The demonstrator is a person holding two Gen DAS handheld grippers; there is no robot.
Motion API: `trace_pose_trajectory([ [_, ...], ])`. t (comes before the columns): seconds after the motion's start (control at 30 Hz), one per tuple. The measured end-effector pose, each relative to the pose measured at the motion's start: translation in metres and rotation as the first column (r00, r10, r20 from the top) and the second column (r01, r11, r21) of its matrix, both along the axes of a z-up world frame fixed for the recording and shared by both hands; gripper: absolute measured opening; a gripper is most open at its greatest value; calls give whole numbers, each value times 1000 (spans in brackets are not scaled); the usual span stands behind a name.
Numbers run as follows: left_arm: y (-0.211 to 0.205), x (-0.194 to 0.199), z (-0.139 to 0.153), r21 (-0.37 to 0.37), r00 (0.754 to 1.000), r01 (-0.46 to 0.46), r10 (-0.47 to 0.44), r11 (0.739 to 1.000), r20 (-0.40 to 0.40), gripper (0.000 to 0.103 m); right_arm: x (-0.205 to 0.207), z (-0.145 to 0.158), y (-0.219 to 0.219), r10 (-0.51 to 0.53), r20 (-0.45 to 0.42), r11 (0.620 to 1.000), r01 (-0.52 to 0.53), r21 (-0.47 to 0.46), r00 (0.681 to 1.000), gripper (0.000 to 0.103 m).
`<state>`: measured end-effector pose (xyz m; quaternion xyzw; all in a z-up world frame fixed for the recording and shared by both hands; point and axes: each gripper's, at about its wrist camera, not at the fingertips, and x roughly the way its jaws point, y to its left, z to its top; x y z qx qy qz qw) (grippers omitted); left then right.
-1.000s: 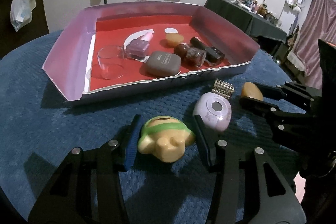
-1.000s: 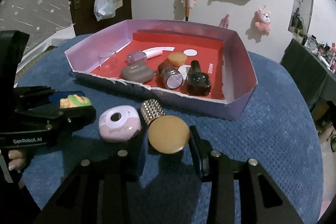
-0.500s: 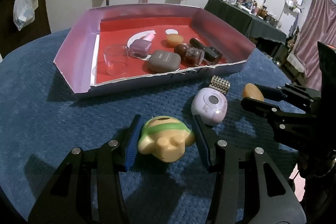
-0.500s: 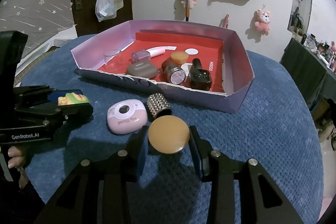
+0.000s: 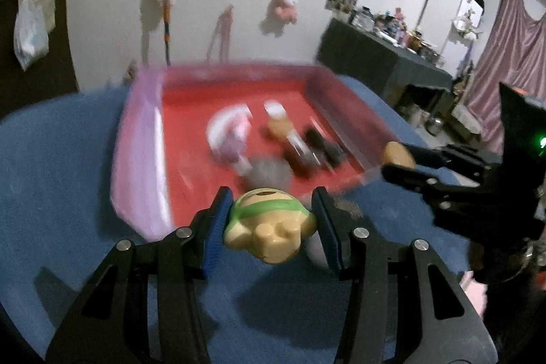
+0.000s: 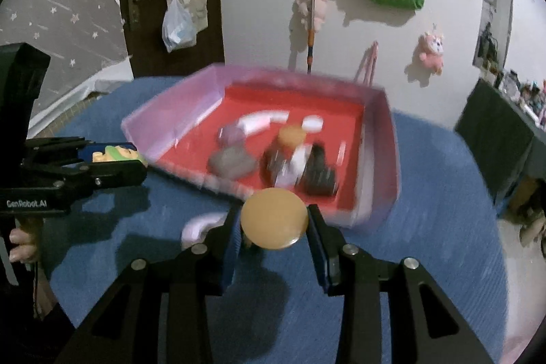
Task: Organize rigid objects
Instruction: 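Carry the figurine and tan sponge into the box and lower them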
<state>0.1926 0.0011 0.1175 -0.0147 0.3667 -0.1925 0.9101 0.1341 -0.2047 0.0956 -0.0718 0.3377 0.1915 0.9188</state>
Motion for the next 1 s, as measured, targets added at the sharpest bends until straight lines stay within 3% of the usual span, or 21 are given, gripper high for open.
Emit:
trace_pose_trajectory([
  [0.2, -3, 77, 11, 130, 998, -52, 56, 990, -30, 46, 87, 31, 0, -45, -61, 999, 43, -25, 997, 40],
  [0.33, -13, 117, -2, 217, 995, -48, 66, 975, -76, 46, 142, 25, 9, -98, -121, 990, 83, -118, 988, 40],
  [0.47, -19, 141, -20, 244, 988, -34, 69, 969, -139, 46, 187, 7, 17, -128, -225, 982, 92, -162, 966, 40],
  [0.7, -22, 166, -38, 266, 977, -38, 91, 963, -191, 46, 215, -15, 24, -173, -293, 966, 104, -235, 940, 40],
  [1.0, -31, 179, -61, 328, 968, -31, 109, 944, -224, 46, 229, -32, 28, -207, -317, 947, 108, -303, 926, 40],
])
